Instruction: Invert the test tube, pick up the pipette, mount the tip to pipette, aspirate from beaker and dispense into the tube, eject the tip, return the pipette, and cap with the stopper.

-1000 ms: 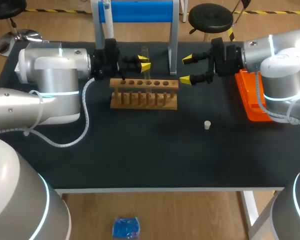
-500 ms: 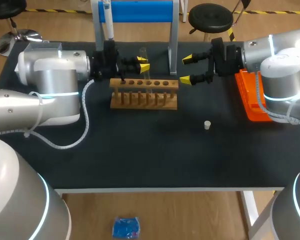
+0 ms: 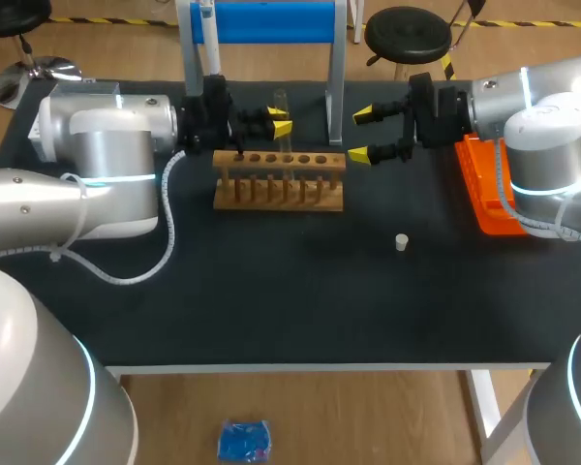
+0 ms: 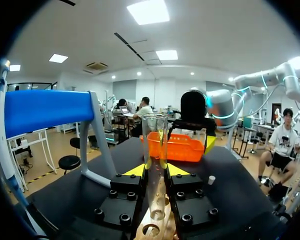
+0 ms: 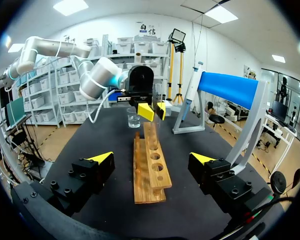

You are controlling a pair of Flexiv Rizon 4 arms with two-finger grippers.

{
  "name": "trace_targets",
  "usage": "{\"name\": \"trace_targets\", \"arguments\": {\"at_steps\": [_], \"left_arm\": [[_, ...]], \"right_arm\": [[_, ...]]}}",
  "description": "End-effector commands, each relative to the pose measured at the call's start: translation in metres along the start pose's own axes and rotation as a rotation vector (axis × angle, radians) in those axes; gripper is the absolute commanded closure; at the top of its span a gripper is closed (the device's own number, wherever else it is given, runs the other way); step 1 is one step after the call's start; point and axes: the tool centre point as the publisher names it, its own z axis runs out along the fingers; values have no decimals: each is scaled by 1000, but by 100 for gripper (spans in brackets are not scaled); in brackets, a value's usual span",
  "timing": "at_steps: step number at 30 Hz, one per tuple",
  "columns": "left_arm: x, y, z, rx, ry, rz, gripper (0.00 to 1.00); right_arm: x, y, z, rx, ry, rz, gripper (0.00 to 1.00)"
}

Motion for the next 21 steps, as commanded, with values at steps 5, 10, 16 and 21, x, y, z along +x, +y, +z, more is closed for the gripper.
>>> {"name": "trace_targets", "arguments": {"at_steps": [5,10,16,21], "left_arm": [[1,0,2,2,15,-35,100],[1,-1,1,-23,9,-75,100],[-1,2,2,-20,5,-86,100],[-2,4,3,-17,7,-89,100]], "right_arm": [[1,0,0,-1,-2,-1,0],[1,0,0,-1,-2,-1,0],[1,0,0,-1,-2,-1,0],[1,0,0,-1,-2,-1,0]]}}
